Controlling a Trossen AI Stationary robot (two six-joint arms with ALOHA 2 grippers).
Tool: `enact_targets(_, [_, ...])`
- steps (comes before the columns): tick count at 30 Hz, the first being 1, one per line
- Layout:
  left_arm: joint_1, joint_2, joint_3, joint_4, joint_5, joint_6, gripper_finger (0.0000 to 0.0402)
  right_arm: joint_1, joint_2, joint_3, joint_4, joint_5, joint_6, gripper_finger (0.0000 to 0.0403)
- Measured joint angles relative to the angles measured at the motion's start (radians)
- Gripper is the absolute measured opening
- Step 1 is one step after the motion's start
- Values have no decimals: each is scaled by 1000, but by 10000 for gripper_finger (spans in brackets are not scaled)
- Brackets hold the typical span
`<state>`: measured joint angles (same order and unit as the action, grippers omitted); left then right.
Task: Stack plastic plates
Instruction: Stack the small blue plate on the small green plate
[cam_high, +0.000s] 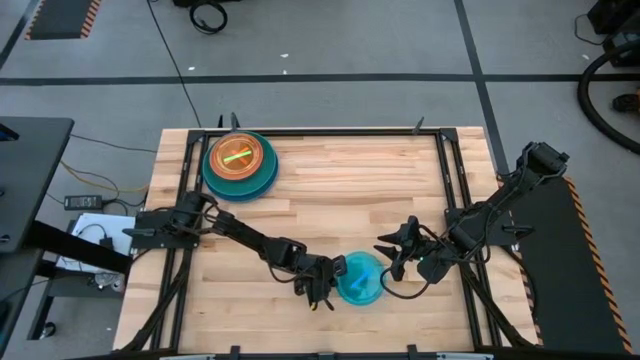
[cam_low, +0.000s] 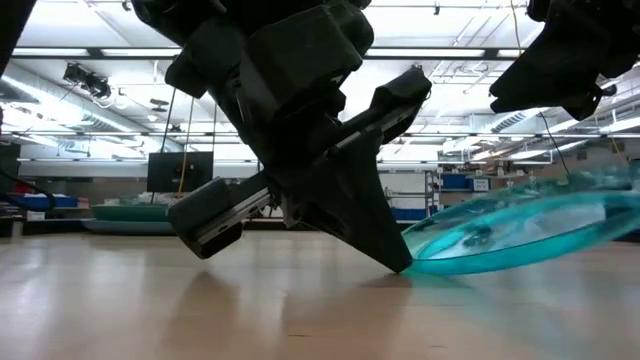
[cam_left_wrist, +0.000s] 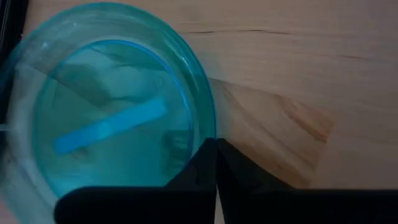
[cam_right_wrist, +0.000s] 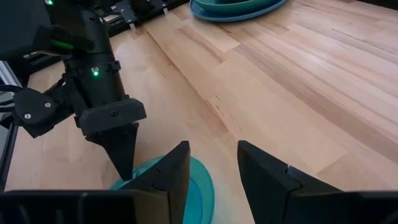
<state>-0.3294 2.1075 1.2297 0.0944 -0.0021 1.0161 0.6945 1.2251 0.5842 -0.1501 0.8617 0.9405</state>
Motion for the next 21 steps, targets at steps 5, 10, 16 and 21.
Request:
enact_targets(5, [-17,-17,-2,-16,-15,-2,6,0,0,0,0,-18,0,145])
enact_targets(10, [-42,-56,-3,-44,-102,-12,3,0,0,0,-8,-18,-1,145])
enact_targets(16, [-43,-120,-2,-107,-168,-94,2,0,0,0,-10,-18,-2,145])
enact_targets(21, [-43,-167,0,-188,-234,-111,1,0,0,0,-13,-17,-9,145])
